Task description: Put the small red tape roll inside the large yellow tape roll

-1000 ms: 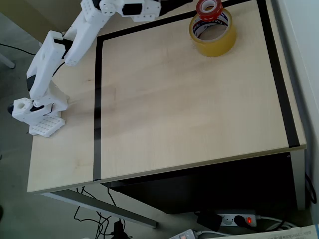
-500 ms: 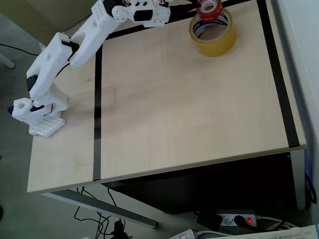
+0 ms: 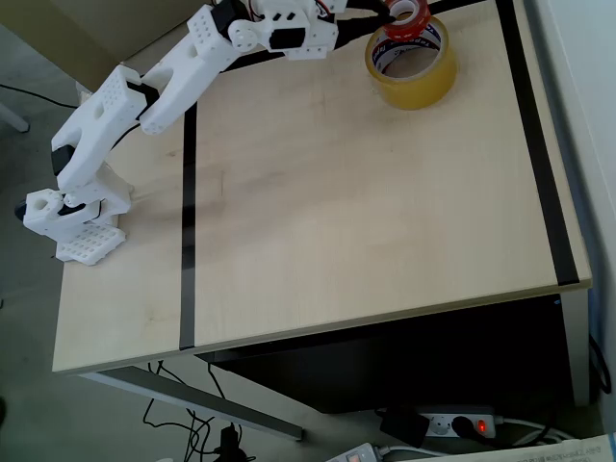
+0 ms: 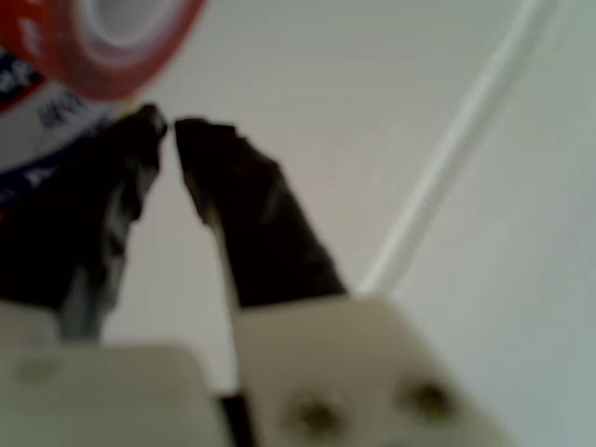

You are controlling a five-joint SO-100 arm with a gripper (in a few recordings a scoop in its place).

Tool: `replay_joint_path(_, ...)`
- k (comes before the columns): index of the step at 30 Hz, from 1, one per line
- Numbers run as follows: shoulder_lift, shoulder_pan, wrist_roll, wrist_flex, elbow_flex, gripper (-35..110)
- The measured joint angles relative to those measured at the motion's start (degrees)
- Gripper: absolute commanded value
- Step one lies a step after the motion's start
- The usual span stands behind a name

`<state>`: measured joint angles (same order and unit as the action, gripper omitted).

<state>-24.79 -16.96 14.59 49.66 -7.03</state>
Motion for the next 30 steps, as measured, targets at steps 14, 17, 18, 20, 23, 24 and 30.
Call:
replay_joint_path(14, 2.20, 0.00, 0.00, -1.76, 0.00, 0)
replay_joint_path(17, 2.20, 0.00, 0.00, -2.11, 0.00, 0)
replay_joint_path(18, 2.20, 0.00, 0.00, -2.11, 0.00, 0)
replay_joint_path(20, 2.20, 0.00, 0.00, -2.11, 0.00, 0)
replay_joint_path(23, 2.20, 0.00, 0.00, -2.11, 0.00, 0)
replay_joint_path(24, 2.20, 0.00, 0.00, -2.11, 0.00, 0)
replay_joint_path(30, 3.16, -0.44, 0.00, -2.20, 0.00, 0)
